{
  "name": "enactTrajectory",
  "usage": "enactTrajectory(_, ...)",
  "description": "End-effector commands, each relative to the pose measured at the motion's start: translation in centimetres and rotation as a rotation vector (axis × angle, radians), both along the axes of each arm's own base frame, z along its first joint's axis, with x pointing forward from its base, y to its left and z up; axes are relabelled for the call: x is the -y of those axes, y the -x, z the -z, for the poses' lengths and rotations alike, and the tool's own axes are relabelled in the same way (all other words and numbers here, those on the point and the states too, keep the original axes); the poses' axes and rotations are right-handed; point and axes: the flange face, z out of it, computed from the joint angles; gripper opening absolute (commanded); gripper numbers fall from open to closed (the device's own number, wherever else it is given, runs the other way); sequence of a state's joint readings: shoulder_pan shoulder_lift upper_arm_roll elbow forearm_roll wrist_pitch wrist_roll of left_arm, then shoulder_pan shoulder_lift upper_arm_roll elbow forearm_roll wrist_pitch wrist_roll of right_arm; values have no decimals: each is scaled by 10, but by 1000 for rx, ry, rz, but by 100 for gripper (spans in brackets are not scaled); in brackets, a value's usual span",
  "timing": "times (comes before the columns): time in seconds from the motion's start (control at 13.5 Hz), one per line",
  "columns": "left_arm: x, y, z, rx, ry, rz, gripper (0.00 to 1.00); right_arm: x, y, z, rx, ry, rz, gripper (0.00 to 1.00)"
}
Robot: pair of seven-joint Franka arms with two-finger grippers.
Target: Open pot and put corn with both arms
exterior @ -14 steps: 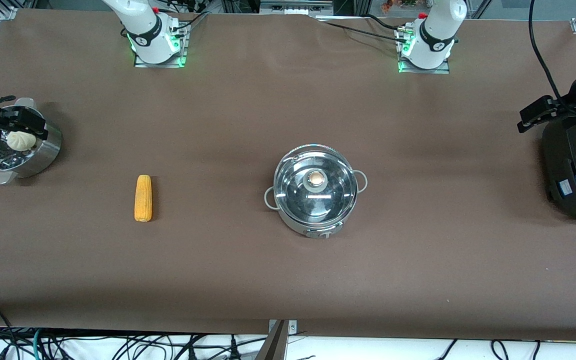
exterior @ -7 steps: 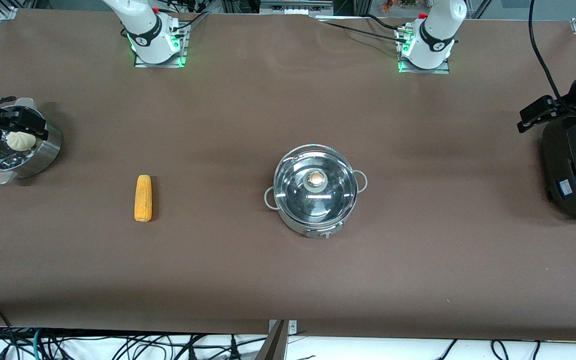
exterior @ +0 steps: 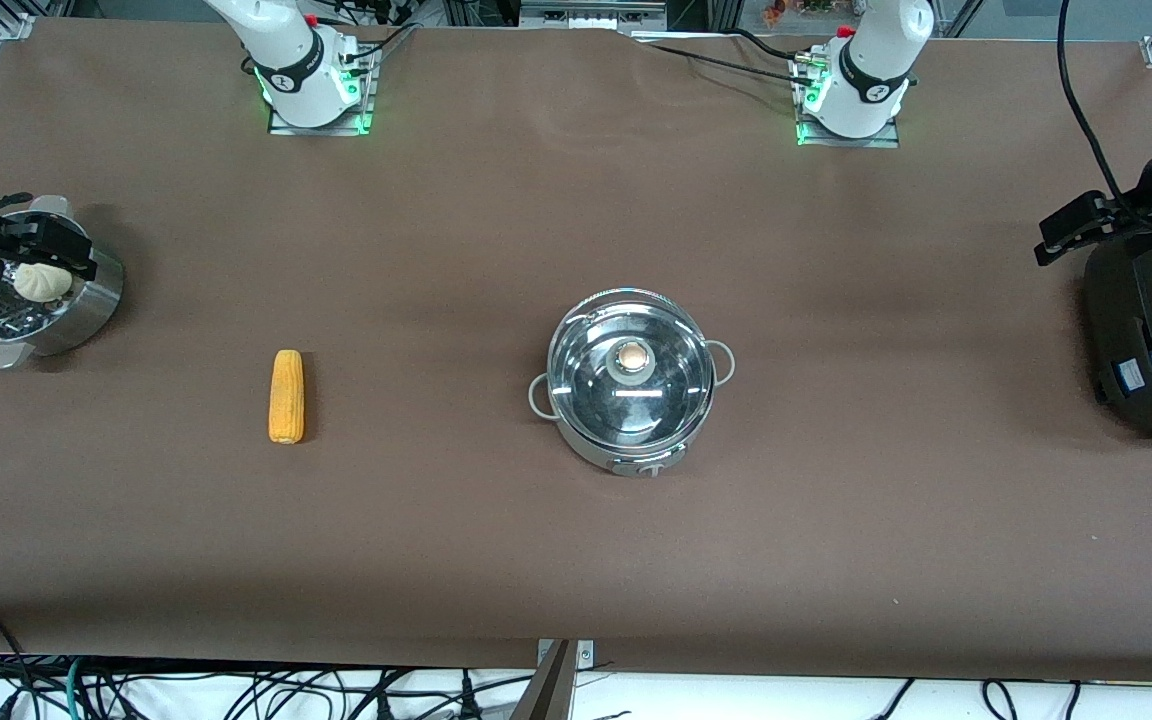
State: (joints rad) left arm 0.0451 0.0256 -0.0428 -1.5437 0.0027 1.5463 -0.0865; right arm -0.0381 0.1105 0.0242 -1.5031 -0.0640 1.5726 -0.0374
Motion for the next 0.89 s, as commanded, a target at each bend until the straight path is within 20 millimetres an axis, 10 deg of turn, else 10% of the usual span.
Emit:
enactTrajectory(0.0, 1, -4, -4, 5, -19, 15, 100, 1, -3, -7, 16, -6, -2, 100)
enactTrajectory(0.81, 4, -20, 28, -46, -1, 30, 100, -3, -28, 20, 58, -9, -3, 100)
